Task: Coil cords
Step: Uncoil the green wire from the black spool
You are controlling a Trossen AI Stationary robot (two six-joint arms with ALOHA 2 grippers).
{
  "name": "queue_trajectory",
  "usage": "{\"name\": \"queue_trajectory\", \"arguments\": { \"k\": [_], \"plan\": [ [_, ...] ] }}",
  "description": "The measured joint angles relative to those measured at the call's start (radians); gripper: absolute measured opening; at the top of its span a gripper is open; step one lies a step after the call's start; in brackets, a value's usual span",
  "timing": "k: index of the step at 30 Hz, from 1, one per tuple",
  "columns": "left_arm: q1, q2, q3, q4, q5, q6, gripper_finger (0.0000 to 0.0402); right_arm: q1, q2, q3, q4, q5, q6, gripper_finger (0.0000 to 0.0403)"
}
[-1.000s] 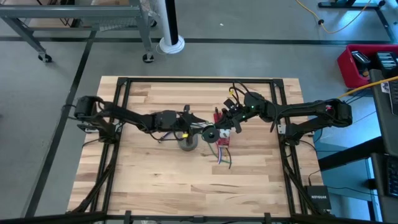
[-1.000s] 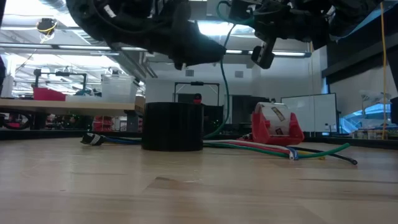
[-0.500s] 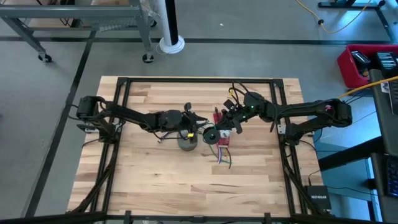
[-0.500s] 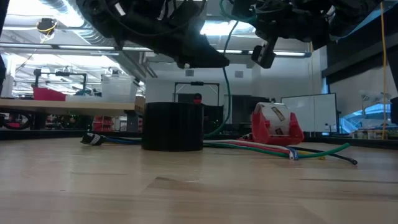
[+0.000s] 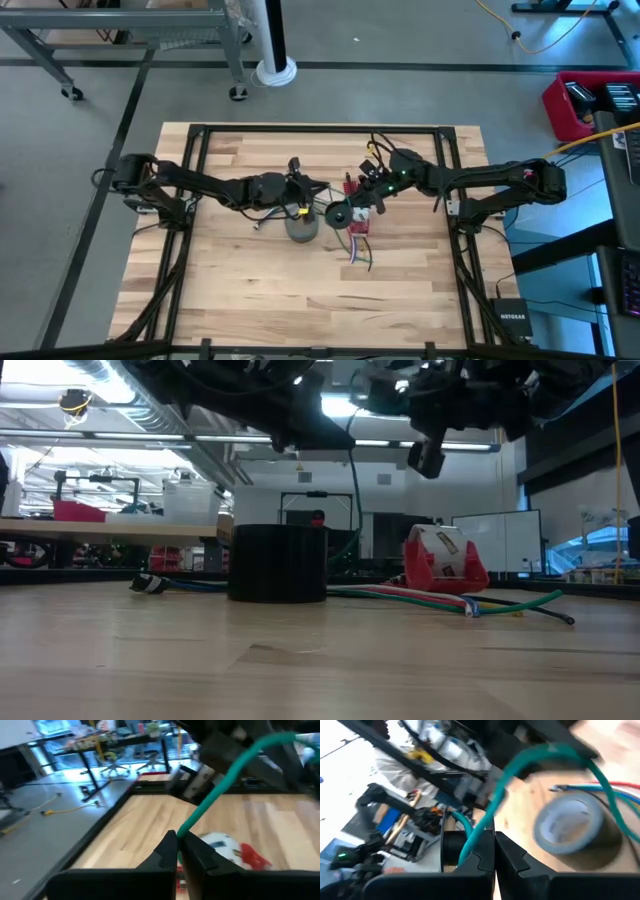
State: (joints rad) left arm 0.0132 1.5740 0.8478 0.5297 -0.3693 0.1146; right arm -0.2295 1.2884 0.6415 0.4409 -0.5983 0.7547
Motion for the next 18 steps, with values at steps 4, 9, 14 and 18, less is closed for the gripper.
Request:
{"name": "queue_trajectory", "arguments": {
  "k": [4, 9, 14, 18],
  "plan": [
    [0.000, -0.032, 0.000, 0.001, -0.025, 0.041, 0.0002, 0.000, 0.000, 0.000, -0.062, 0.074, 0.000, 0.0002],
    [-0.012, -0.087, 0.000, -0.062, -0.026, 0.028, 0.0001, 0.000, 0.000, 0.000, -0.109, 0.182, -0.001, 0.0002],
    [-0.040, -0.135, 0.000, -0.170, -0.027, -0.031, 0.0001, 0.000, 0.000, 0.000, -0.113, 0.343, -0.001, 0.0002],
    [-0.073, -0.147, 0.000, -0.180, -0.020, -0.051, 0.0001, 0.000, 0.000, 0.000, -0.091, 0.504, -0.001, 0.0002]
  ]
}}
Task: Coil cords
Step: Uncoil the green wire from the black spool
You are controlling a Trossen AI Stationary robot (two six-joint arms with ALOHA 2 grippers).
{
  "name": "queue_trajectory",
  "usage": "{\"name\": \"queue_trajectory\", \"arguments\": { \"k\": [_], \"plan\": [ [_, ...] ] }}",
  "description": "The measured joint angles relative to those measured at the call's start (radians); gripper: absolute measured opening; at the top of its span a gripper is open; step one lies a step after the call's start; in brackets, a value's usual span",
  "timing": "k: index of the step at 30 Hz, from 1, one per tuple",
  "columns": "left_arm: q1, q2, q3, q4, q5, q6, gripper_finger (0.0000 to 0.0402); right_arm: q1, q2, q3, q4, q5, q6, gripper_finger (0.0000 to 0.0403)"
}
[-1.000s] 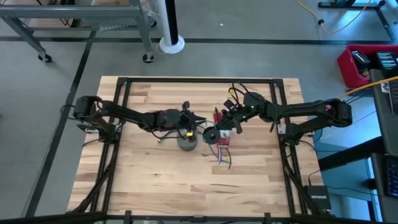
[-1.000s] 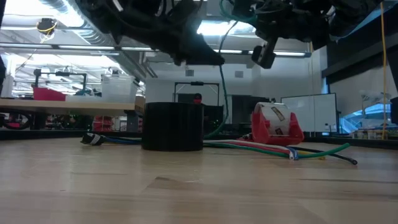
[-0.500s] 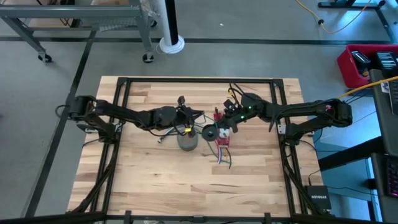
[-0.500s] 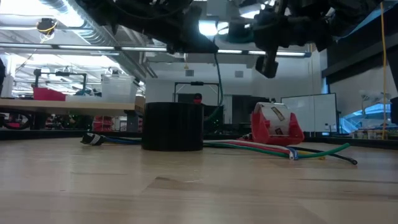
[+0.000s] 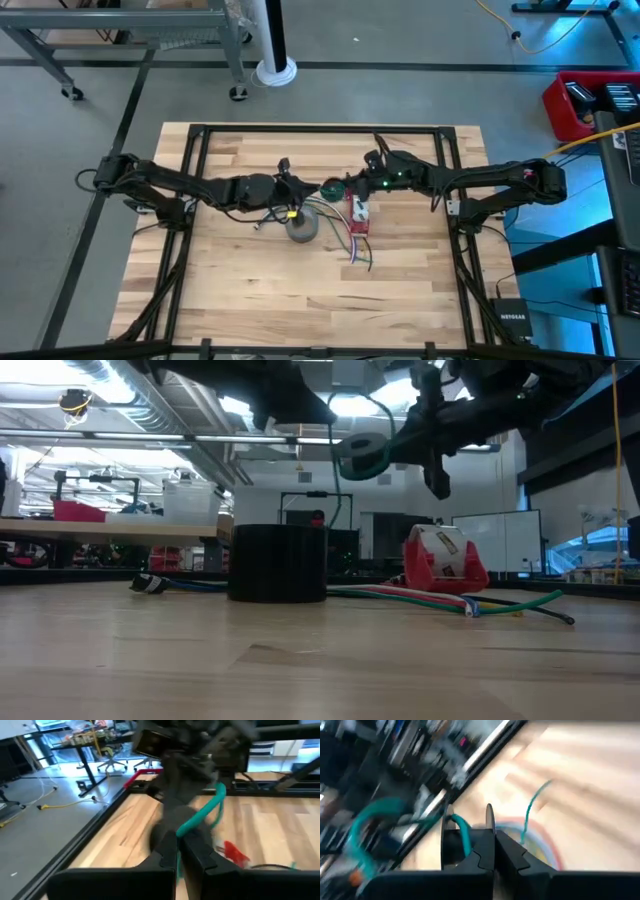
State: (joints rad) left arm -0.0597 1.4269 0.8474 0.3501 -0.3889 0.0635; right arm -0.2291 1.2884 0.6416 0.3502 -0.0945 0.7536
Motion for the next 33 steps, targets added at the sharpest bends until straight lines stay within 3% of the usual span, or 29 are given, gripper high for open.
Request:
{"name": "queue_trajectory", "arguments": {
  "k": [5, 9, 14, 18, 23, 28, 33],
  "plan": [
    [-0.038, 0.000, 0.000, -0.004, 0.014, -0.003, 0.0000, 0.000, 0.000, 0.000, 0.051, 0.145, 0.000, 0.0002],
    [-0.057, 0.000, 0.000, -0.096, -0.022, -0.052, 0.0000, 0.000, -0.002, 0.000, 0.120, 0.098, 0.000, 0.0002],
    [-0.059, 0.000, 0.000, -0.356, -0.174, -0.199, 0.0000, 0.000, -0.015, 0.001, 0.145, -0.033, 0.014, 0.0002],
    [-0.057, -0.010, 0.000, -0.526, -0.354, -0.287, 0.0000, 0.000, -0.026, 0.001, 0.091, -0.048, 0.026, 0.0002],
    [-0.032, -0.071, 0.000, -0.666, -0.471, -0.362, 0.0000, 0.000, -0.028, 0.001, 0.008, -0.052, 0.026, 0.0002],
    [0.013, -0.148, 0.000, -0.648, -0.608, -0.378, 0.0000, 0.000, -0.028, 0.001, -0.036, -0.075, 0.026, 0.0002],
    [0.048, -0.183, 0.000, -0.406, -0.561, -0.227, 0.0000, 0.000, -0.022, 0.001, -0.068, -0.060, 0.027, 0.0002]
  ]
}}
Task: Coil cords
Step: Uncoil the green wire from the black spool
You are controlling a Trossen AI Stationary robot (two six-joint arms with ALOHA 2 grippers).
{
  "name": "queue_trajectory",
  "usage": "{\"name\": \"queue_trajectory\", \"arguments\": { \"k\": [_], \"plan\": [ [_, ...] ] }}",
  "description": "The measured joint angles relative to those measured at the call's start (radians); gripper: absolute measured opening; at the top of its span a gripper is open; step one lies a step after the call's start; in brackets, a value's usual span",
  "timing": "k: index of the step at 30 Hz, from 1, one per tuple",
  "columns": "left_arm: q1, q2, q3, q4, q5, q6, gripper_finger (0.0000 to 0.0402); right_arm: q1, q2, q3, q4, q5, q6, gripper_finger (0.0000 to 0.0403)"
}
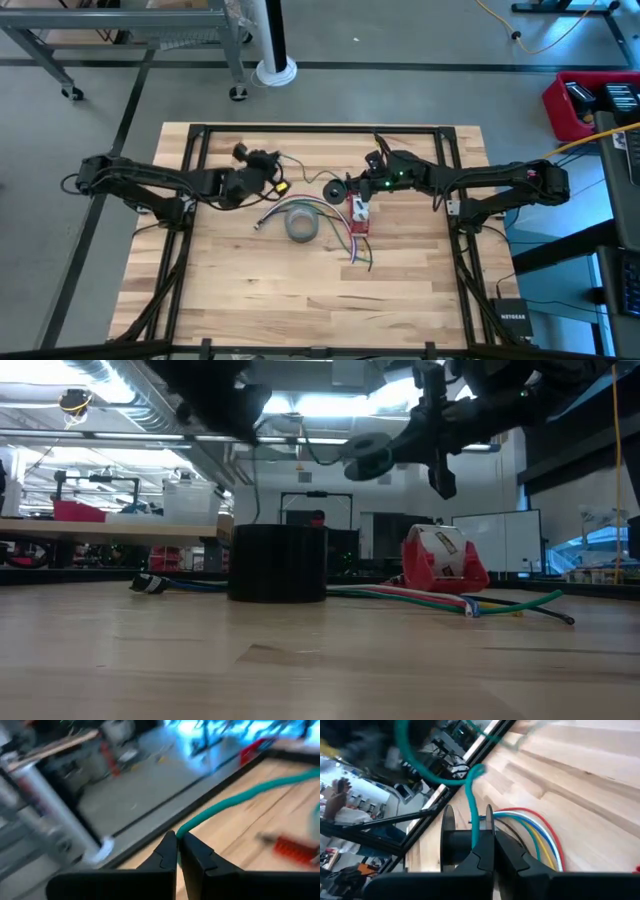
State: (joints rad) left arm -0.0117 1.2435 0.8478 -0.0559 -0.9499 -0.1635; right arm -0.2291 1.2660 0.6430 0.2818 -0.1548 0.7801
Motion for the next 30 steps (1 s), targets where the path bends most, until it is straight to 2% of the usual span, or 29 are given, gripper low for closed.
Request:
{"name": "queue_trajectory", "arguments": {
  "k": [4, 8, 13, 17, 30],
  "plan": [
    [0.000, 0.000, 0.000, 0.252, 0.140, 0.173, 0.0000, 0.000, 0.028, 0.000, 0.002, 0.093, 0.000, 0.0002],
    [-0.022, 0.000, 0.001, 0.375, 0.209, 0.231, 0.0000, 0.000, 0.051, 0.000, 0.002, 0.198, 0.000, 0.0002],
    [-0.077, 0.000, 0.013, 0.380, 0.264, 0.229, 0.0000, 0.000, 0.058, 0.000, 0.009, 0.319, 0.000, 0.0002],
    [-0.136, 0.000, 0.013, 0.379, 0.270, 0.219, 0.0000, 0.000, 0.058, 0.000, 0.042, 0.395, 0.000, 0.0002],
    [-0.313, 0.000, 0.013, 0.310, 0.270, 0.234, 0.0000, -0.033, 0.058, 0.000, 0.274, 0.510, -0.001, 0.0002]
  ]
}}
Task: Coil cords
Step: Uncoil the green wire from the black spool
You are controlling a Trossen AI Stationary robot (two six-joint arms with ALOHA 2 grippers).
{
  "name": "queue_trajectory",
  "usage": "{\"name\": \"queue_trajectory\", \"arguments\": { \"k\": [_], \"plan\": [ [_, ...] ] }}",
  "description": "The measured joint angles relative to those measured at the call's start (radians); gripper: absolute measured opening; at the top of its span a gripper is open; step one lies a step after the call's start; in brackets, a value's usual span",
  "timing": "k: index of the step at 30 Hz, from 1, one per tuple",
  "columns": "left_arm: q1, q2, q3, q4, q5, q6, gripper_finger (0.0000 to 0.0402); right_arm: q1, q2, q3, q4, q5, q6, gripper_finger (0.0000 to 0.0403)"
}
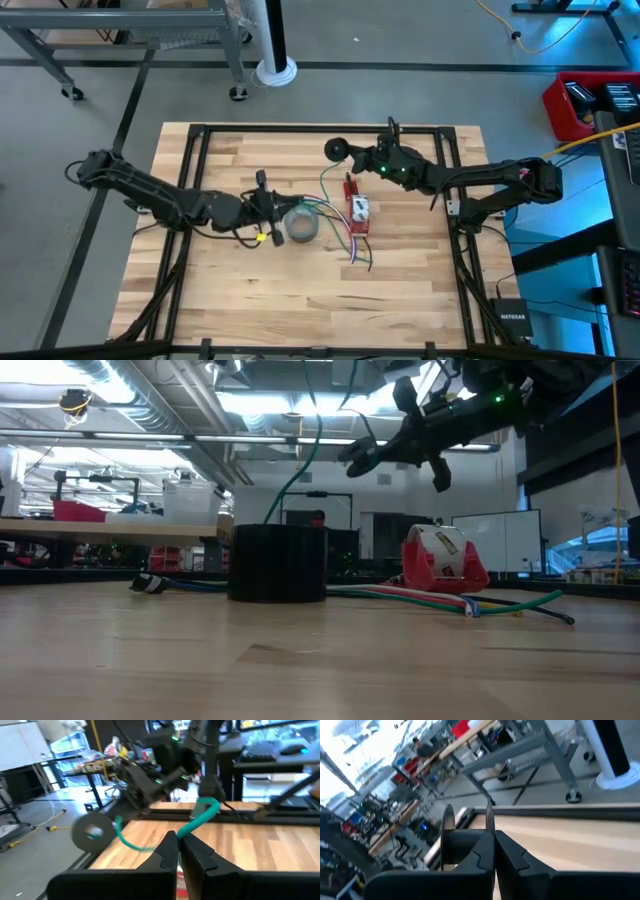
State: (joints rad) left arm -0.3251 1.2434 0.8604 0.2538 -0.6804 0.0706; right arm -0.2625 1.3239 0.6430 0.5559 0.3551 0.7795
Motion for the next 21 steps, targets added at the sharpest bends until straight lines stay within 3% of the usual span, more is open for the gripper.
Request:
{"name": "queue_trajectory", "arguments": {
  "k": [6, 14, 21],
  "plan": [
    [-0.039, 0.000, 0.000, -0.121, -0.070, -0.099, 0.0000, -0.033, -0.005, 0.000, 0.028, -0.051, 0.000, 0.0002],
    [-0.075, 0.000, 0.000, -0.524, -0.356, -0.437, 0.0000, -0.040, -0.031, 0.000, 0.021, -0.143, 0.000, 0.0002],
    [-0.076, 0.000, 0.000, -0.844, -0.413, -0.734, 0.0000, -0.039, -0.046, 0.000, 0.022, -0.191, 0.001, 0.0002]
  ]
}}
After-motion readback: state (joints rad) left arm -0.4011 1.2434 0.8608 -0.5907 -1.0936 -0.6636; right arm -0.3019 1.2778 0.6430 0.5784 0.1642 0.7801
